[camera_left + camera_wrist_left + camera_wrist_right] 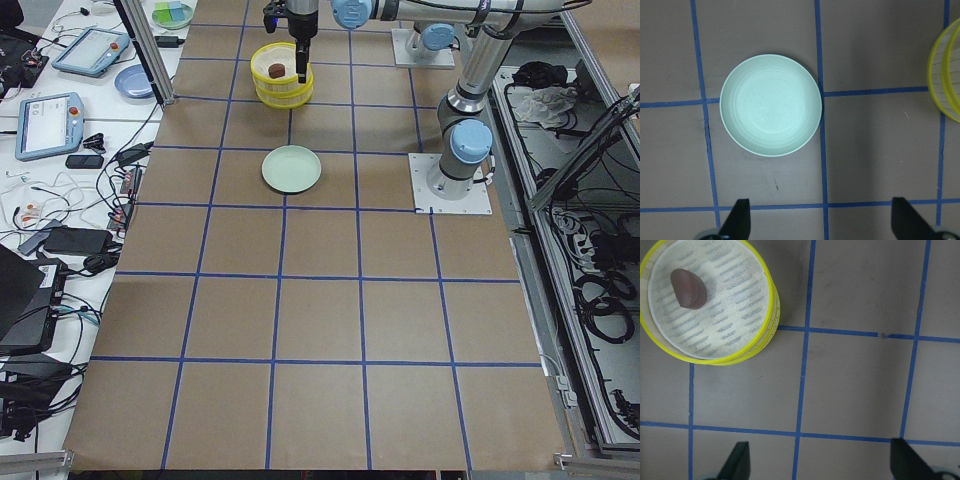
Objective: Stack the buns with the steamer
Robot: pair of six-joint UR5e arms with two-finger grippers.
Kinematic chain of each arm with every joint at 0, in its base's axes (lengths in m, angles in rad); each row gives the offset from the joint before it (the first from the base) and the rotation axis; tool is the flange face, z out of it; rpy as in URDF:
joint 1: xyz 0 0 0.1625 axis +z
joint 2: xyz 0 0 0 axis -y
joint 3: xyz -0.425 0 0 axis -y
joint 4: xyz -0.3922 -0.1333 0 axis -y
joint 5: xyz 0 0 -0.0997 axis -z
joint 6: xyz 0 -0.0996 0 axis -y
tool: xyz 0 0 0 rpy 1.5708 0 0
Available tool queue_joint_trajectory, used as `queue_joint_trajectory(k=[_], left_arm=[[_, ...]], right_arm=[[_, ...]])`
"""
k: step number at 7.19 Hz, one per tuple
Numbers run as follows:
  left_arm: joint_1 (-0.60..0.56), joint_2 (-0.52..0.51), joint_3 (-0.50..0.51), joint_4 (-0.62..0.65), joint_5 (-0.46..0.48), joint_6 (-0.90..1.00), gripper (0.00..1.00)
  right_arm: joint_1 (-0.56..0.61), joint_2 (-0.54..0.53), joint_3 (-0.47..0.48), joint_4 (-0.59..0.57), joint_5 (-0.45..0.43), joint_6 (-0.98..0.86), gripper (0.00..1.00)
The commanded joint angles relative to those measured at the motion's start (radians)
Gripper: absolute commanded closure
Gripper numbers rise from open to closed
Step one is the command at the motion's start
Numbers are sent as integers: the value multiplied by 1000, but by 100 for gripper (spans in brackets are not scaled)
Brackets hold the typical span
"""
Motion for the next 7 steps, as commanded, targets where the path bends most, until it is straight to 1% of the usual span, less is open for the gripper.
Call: queue_joint_trajectory(k=[1, 7], left_arm=[[-2, 2, -1, -3, -6, -2, 0], [1, 2, -1, 0, -10, -12, 0]], right_arm=[[0, 0, 0, 0, 1, 0, 0], [-2, 2, 0, -12, 2, 17, 0]])
